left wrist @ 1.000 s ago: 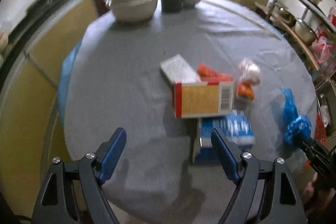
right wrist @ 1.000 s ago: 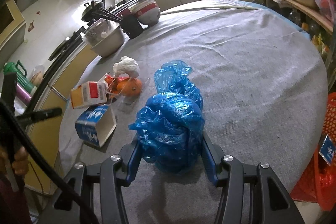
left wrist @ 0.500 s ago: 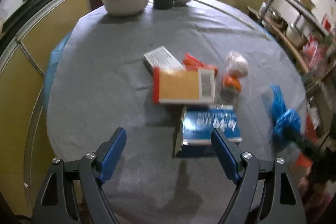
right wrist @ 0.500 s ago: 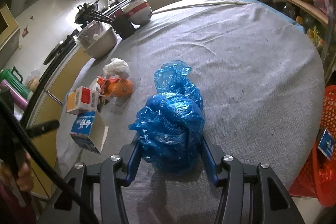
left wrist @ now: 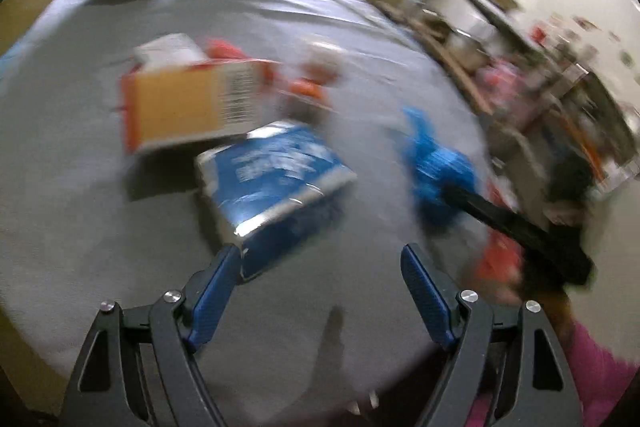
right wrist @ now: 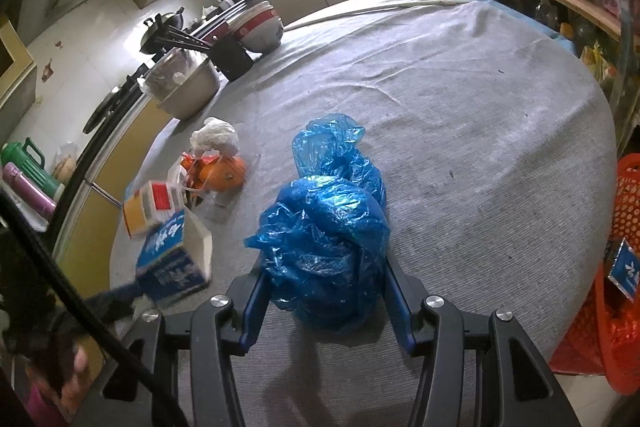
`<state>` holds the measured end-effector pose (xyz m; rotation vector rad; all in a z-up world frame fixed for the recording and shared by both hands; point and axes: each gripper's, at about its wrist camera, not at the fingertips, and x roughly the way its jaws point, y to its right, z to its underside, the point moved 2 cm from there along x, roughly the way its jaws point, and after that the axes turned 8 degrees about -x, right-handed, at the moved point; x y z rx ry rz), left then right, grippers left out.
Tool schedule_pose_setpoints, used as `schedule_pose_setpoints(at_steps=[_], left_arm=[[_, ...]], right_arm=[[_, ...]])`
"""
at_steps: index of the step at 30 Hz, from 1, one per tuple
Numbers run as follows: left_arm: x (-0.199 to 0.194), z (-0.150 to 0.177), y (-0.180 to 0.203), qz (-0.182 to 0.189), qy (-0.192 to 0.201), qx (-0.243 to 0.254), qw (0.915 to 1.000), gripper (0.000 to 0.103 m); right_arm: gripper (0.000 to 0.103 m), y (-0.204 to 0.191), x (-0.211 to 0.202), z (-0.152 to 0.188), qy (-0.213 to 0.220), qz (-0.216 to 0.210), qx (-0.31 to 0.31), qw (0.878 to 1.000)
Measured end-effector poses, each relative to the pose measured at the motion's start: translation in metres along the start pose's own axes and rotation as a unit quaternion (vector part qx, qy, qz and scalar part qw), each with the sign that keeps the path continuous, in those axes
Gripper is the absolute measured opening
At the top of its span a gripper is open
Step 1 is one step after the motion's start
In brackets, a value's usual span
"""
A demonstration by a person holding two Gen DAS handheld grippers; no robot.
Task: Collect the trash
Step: 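Grasp the blue toothpaste box with the left tool and lift it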
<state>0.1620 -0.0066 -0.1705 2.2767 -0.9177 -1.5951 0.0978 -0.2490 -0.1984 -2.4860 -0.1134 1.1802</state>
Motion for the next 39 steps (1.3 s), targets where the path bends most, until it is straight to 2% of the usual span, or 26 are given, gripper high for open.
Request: schedule_pose_setpoints(at_steps=[1,4,6,7,10,12,14,19,21,28,30,39], left_arm=[[-0.006,0.006,0.01,0.013,0.005,0.022,0.9997,0.082],[-0.019,0.012,0.019,0.035,0.017,0.035,0.9986,0.083],[-0.023,0.007,0.012,0.004,0.025,0.028,0.9993,0.083],[-0.025,0.002,0.003,-0.031,0.034,0.018,0.9988,0.083],[-0.027,-0.011,-0.016,-0.091,0.055,-0.009,0.9943,0.083],[-0.028,-0.019,-0.021,-0.113,0.069,0.001,0.9912,0.083],[-0.021,-0.027,-0.017,-0.118,0.065,0.026,0.9905,0.083],[0.004,-0.029,-0.002,-0.111,0.036,0.089,0.9892,0.083],[0.011,-0.026,0.005,-0.108,0.033,0.097,0.9889,0.083],[0.031,-0.021,0.006,-0.099,0.021,0.089,0.9909,0.083],[0.035,-0.018,0.009,-0.096,0.018,0.088,0.9913,0.065],[0.032,-0.004,0.023,-0.096,0.029,0.07,0.9925,0.064]], right_arm=[[0.055,0.0,0.0,0.0,0.0,0.0,0.001,1.0],[0.055,0.001,0.0,0.0,0.0,-0.001,0.001,1.0],[0.055,0.001,0.0,0.0,0.001,-0.001,0.001,1.0],[0.055,0.002,-0.001,0.0,0.001,-0.001,0.002,1.0],[0.055,0.003,-0.001,0.001,0.002,-0.003,0.006,1.0],[0.055,0.003,-0.002,0.002,0.005,-0.004,0.006,1.0],[0.055,0.003,-0.003,0.003,0.008,-0.002,0.007,1.0],[0.053,0.004,-0.012,0.005,0.015,0.015,-0.007,1.0],[0.053,0.006,-0.016,0.005,0.017,0.017,-0.01,1.0],[0.053,0.02,-0.018,0.009,0.008,0.012,0.012,1.0],[0.053,0.021,-0.018,0.01,0.009,0.011,0.014,1.0],[0.053,0.02,-0.028,0.011,0.024,0.016,0.004,1.0]])
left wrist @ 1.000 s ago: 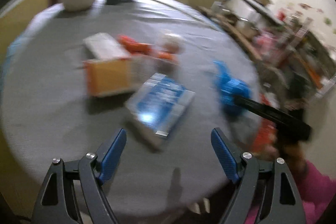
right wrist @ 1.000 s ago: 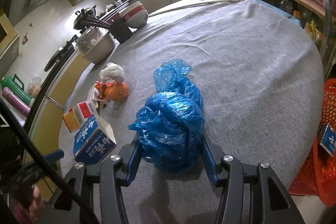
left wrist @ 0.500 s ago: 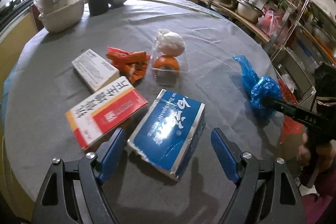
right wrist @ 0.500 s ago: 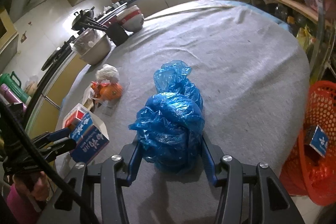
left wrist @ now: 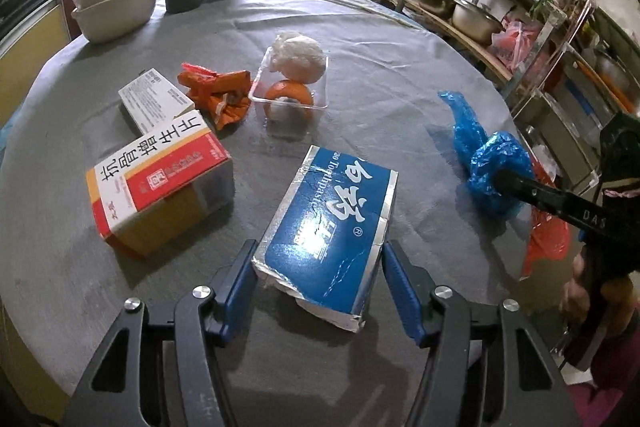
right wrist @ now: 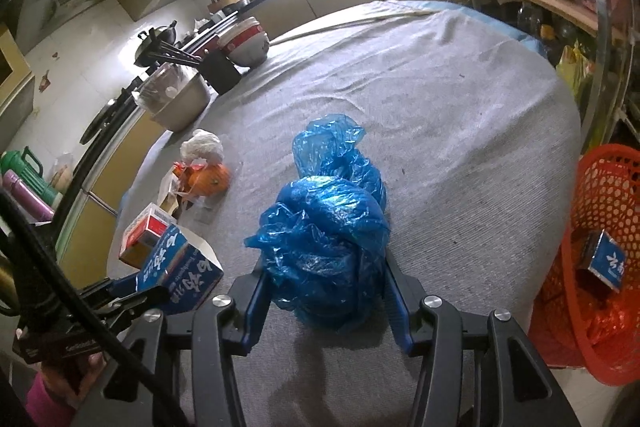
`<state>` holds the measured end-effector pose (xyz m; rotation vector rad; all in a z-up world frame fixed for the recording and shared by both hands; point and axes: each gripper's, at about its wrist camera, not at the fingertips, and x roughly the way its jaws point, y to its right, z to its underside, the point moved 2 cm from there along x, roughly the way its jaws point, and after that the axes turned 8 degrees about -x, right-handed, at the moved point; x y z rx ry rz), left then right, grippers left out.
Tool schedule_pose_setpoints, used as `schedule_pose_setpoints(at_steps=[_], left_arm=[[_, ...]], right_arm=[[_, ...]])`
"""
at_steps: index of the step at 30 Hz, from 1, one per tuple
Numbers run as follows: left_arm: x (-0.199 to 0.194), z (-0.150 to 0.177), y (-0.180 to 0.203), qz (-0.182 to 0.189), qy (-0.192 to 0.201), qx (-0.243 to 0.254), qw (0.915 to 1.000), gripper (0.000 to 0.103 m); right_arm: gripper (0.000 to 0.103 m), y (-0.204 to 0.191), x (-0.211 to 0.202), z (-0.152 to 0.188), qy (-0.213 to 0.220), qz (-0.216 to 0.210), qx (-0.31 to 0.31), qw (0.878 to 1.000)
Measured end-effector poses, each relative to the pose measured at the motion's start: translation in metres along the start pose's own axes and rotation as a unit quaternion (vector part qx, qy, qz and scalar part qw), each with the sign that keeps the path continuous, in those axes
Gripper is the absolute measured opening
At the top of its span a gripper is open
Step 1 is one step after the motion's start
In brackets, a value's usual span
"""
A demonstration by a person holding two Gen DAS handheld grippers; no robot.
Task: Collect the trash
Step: 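Grasp the blue toothpaste box with the left tool and lift it, then carry the toothpaste box and blue bag to the red basket and release both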
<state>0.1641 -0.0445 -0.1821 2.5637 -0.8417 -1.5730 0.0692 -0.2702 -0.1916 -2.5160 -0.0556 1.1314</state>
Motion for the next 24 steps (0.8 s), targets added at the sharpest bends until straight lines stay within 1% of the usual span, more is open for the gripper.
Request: schedule_pose_setpoints(at_steps=[6,11,15,19,24], left_arm=[[-0.018,-0.009,0.028,0.012,0.025,0.007,0.9996,0.064],[-0.018,-0.024,0.06,0.012,0.037,0.012,0.9992,0.064],[-0.008,-0.027,0.093,0.017,0.026,0.034,0.9989,0.064],[0.01,-0.025,0.142,0.026,0.005,0.072,0.9971,0.064],[0.036,-0.022,0.199,0.044,-0.025,0.11,0.9927,0.064]], right_arm=[[0.053,0.006,-0.024,-0.001,0.03,0.007,-0.007,1.0],[0.053,0.023,-0.048,0.0,0.049,0.016,0.008,0.999],[0.053,0.05,-0.067,0.008,0.058,0.037,0.031,0.997],[0.053,0.086,-0.088,0.021,0.066,0.061,0.068,0.994],[0.053,0.145,-0.121,0.048,0.073,0.104,0.128,0.984]])
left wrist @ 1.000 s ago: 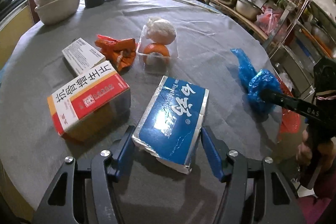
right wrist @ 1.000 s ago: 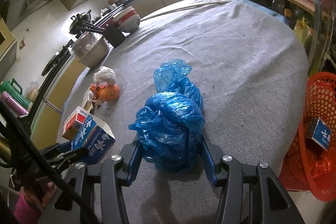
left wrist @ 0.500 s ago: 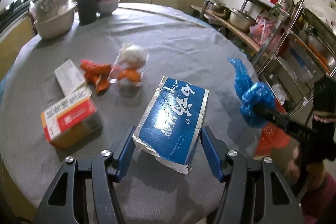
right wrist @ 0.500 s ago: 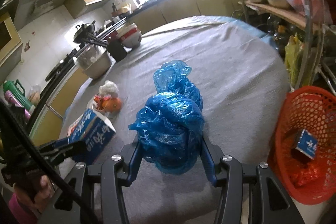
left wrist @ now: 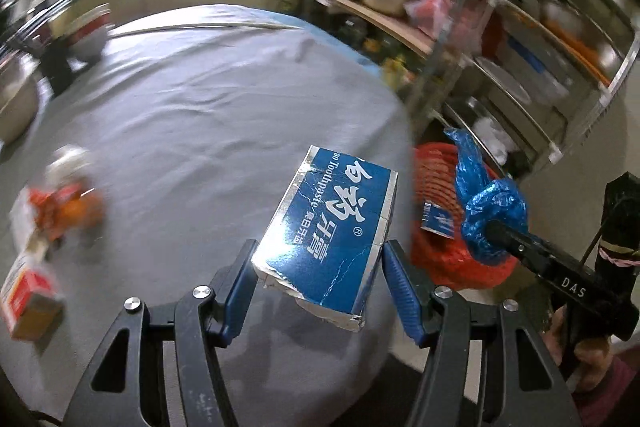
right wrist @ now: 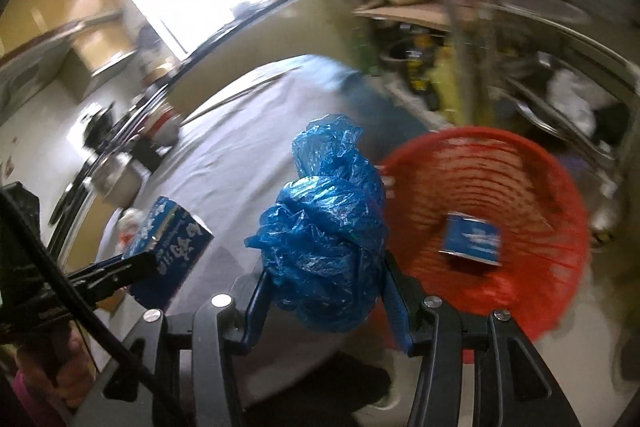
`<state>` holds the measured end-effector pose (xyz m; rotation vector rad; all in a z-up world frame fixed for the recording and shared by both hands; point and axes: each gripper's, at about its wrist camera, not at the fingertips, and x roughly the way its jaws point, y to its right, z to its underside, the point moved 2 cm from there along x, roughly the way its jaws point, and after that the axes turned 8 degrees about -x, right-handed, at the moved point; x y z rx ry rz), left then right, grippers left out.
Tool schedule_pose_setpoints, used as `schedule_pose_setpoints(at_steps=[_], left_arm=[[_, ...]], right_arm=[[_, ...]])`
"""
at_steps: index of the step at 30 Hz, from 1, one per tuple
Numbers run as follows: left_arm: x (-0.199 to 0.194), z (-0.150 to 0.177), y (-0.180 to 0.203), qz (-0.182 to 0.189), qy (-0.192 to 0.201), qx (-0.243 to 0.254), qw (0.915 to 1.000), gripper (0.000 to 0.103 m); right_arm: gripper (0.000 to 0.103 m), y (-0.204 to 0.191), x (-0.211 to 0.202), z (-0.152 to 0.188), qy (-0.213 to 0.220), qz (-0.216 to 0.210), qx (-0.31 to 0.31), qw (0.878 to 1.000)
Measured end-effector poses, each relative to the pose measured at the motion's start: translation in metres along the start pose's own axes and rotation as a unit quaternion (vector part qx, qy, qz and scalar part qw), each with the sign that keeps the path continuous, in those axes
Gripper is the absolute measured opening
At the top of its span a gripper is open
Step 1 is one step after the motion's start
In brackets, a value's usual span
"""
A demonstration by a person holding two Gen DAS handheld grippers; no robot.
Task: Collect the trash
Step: 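Carry the toothpaste box and blue bag to the red basket and release both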
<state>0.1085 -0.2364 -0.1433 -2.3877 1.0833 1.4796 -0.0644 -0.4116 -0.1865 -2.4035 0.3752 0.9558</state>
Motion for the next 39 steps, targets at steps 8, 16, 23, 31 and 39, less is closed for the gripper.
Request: schedule_pose_setpoints(at_steps=[8,16,23,31,39], left_arm=[[0.045,-0.013,0.085,0.026,-0.043,0.062,0.9968,0.064],[0.077,-0.013,0.129,0.045,-0.089,0.087,0.9912,0.065],[0.057,-0.012,0.1,0.041,-0.082,0.075,0.993,0.065],[0.001,0.019,0.012,-0.037,-0.042,0.04,0.9976,0.065],[-0.076,0.078,-0.111,-0.136,0.014,-0.062,0.9887,0.069]], right_arm=[[0.053,0.095,-0.031,0.019,0.006,0.057,0.095,0.994],[0.062,0.107,-0.034,0.023,0.0,0.039,0.137,0.99],[0.067,0.103,-0.04,0.012,0.025,0.035,0.151,0.988],[0.067,0.056,-0.034,-0.009,0.022,0.014,0.103,0.994],[0.067,-0.05,0.008,-0.026,-0.022,-0.053,0.016,0.998]])
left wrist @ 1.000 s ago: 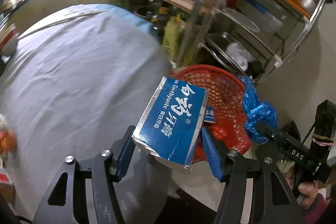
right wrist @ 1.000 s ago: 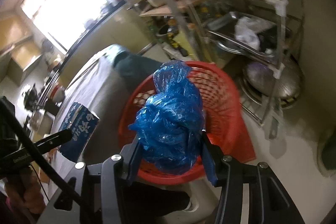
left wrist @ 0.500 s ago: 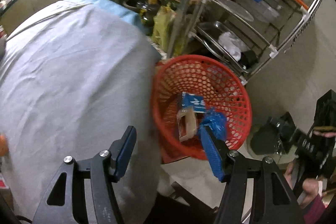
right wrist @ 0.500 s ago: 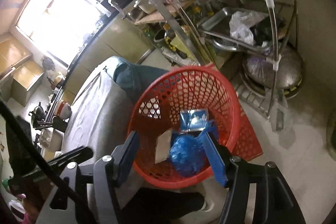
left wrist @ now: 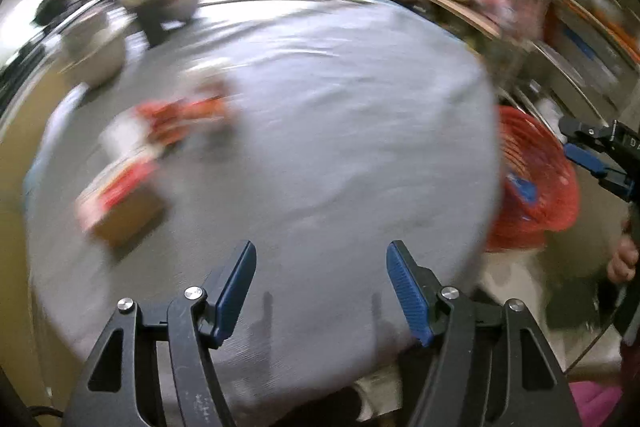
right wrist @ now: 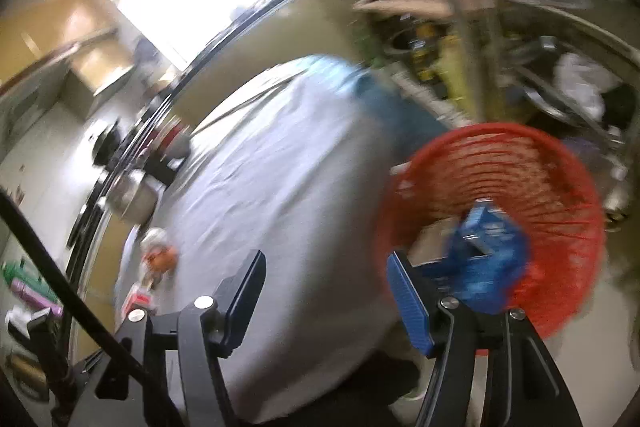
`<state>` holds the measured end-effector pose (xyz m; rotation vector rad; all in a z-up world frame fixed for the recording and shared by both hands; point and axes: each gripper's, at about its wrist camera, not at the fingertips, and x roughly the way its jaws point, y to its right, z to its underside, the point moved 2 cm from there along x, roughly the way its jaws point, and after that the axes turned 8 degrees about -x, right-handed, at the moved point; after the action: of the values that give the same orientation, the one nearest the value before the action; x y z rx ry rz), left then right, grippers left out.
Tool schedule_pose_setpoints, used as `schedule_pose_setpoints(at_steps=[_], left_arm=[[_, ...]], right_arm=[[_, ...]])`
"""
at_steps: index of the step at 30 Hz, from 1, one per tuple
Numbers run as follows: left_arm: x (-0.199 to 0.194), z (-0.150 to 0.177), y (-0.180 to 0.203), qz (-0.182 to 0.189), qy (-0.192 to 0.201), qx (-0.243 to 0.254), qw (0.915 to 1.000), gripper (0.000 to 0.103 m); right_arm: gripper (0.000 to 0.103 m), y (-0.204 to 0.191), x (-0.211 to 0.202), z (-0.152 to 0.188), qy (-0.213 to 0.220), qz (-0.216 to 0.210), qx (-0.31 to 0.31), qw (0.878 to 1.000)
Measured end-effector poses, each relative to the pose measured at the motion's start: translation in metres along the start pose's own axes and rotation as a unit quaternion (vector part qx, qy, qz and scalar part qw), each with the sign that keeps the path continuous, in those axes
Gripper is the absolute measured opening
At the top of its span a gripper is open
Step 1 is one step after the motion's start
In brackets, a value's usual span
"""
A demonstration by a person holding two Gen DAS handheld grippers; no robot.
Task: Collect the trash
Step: 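Carry the toothpaste box and blue bag to the red basket and release both, then grasp the red-and-white medicine box with the left tool while the right tool reaches for the white tissue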
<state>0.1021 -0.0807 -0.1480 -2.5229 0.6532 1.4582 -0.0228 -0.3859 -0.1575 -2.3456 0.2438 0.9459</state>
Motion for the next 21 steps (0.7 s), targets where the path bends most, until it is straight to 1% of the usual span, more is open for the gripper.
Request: schedule_pose_setpoints(at_steps=[3,5,7,9,10,11,12,13,15,16,17,18,21], left_arm=[[-0.016,0.004,-0.05,-0.038,0.026,-0.041,0.9981,0.069],[-0.027,0.003,-0.088,-0.065,0.049,-0.069,0.9943,0.072],[-0.035,-0.001,-0.124,-0.089,0.072,-0.092,0.9891,0.074],[-0.04,-0.006,-0.148,-0.096,0.087,-0.104,0.9861,0.075],[-0.042,-0.01,-0.158,-0.089,0.099,-0.104,0.9857,0.076],[-0.042,-0.014,-0.166,-0.075,0.107,-0.099,0.9865,0.084],[-0.04,-0.016,-0.169,-0.065,0.109,-0.097,0.9872,0.088],[-0.036,-0.022,-0.177,-0.049,0.111,-0.095,0.988,0.088],[-0.026,-0.032,-0.177,-0.022,0.108,-0.088,0.9899,0.088],[-0.018,-0.039,-0.181,-0.001,0.1,-0.084,0.9915,0.088],[-0.012,-0.044,-0.181,0.012,0.094,-0.08,0.9923,0.088],[-0.01,-0.045,-0.18,0.021,0.091,-0.077,0.9926,0.088],[0.001,-0.056,-0.177,0.068,0.082,-0.055,0.9928,0.088]], right_arm=[[0.067,-0.038,0.019,0.004,-0.019,-0.021,-0.035,0.999],[0.067,-0.066,0.031,0.01,-0.035,-0.036,-0.063,0.997],[0.067,-0.085,0.04,0.018,-0.051,-0.05,-0.081,0.994],[0.067,-0.102,0.047,0.027,-0.066,-0.056,-0.1,0.991],[0.067,-0.106,0.049,0.03,-0.07,-0.057,-0.105,0.99],[0.067,-0.111,0.051,0.033,-0.075,-0.058,-0.11,0.989],[0.067,-0.114,0.054,0.034,-0.08,-0.058,-0.113,0.989],[0.067,-0.116,0.057,0.034,-0.084,-0.058,-0.114,0.988],[0.067,-0.119,0.059,0.036,-0.089,-0.056,-0.116,0.988],[0.067,-0.12,0.059,0.035,-0.09,-0.054,-0.117,0.988],[0.067,-0.121,0.059,0.036,-0.092,-0.051,-0.118,0.987],[0.067,-0.122,0.059,0.036,-0.093,-0.05,-0.117,0.987],[0.067,-0.122,0.061,0.036,-0.097,-0.044,-0.114,0.988]])
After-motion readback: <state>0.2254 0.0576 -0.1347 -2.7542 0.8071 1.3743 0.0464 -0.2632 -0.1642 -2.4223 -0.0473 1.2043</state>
